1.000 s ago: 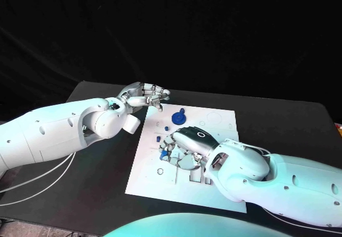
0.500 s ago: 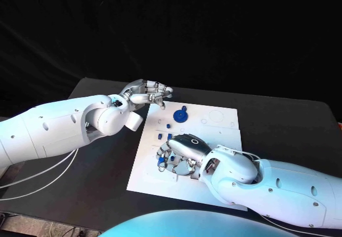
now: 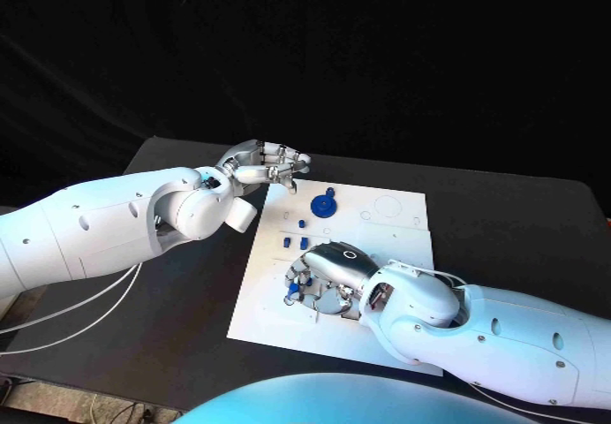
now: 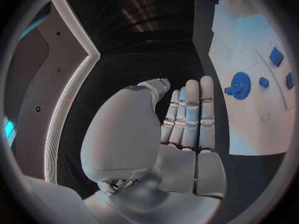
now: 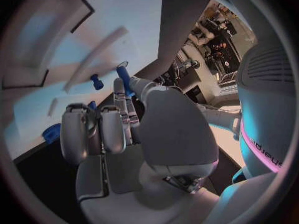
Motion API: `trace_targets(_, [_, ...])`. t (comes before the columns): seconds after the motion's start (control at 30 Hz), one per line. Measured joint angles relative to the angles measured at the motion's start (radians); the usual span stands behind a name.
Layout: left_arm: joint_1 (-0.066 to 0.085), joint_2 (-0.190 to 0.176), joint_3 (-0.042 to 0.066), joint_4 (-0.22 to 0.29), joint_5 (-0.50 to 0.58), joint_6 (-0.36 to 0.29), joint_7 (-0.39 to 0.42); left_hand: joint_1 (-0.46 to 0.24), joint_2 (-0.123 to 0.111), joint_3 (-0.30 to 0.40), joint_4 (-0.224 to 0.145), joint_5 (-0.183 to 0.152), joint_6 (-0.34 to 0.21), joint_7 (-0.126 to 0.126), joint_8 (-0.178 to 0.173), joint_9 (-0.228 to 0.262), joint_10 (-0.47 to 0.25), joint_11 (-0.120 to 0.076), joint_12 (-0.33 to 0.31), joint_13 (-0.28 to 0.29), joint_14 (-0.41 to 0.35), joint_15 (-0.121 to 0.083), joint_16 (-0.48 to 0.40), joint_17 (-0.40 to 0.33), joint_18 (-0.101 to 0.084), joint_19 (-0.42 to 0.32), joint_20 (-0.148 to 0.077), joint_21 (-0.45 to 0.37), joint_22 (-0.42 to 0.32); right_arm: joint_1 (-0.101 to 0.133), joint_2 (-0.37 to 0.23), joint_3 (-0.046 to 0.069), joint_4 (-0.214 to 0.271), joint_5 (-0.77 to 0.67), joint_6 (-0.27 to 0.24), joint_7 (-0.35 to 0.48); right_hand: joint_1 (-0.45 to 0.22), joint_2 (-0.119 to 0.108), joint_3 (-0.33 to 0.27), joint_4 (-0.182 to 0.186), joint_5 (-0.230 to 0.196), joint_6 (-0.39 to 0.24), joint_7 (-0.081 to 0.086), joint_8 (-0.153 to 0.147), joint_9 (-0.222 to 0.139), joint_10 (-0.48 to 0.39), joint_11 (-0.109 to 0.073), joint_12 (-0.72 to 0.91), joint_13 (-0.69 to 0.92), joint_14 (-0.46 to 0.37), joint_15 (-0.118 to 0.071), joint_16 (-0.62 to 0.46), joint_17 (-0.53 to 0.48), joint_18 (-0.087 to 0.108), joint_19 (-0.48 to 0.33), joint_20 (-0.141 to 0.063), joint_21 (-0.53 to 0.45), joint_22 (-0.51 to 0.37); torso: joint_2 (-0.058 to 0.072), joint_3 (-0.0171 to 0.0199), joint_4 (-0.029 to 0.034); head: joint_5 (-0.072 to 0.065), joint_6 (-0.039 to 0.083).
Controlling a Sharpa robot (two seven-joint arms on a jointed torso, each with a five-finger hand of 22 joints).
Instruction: Assemble the parts on the task board
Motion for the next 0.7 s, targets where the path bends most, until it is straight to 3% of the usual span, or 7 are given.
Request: trace_targets(0.7, [0.000,0.003,0.000,-0.002,0.000,0.001,0.000,0.000,0.000,0.000,0.000,0.000,0.000,0.000,0.000,0.000,0.000,0.000,0.000,0.000,0.000,0.000,0.000,0.000,0.000,0.000,0.000,0.000,0.000,-0.009,0.002,0.001,0.000,-0.002,0.005,0.006,-0.004,-0.004,0.004,-0.004,0.000,-0.001,0.008,0.001,0.003,0.000,0.000,0.001,0.001,0.000,0.000,0.000,0.000,0.000,0.000,0.000,0.000,0.000,-0.001,0.0000,0.0005,0.004,-0.007])
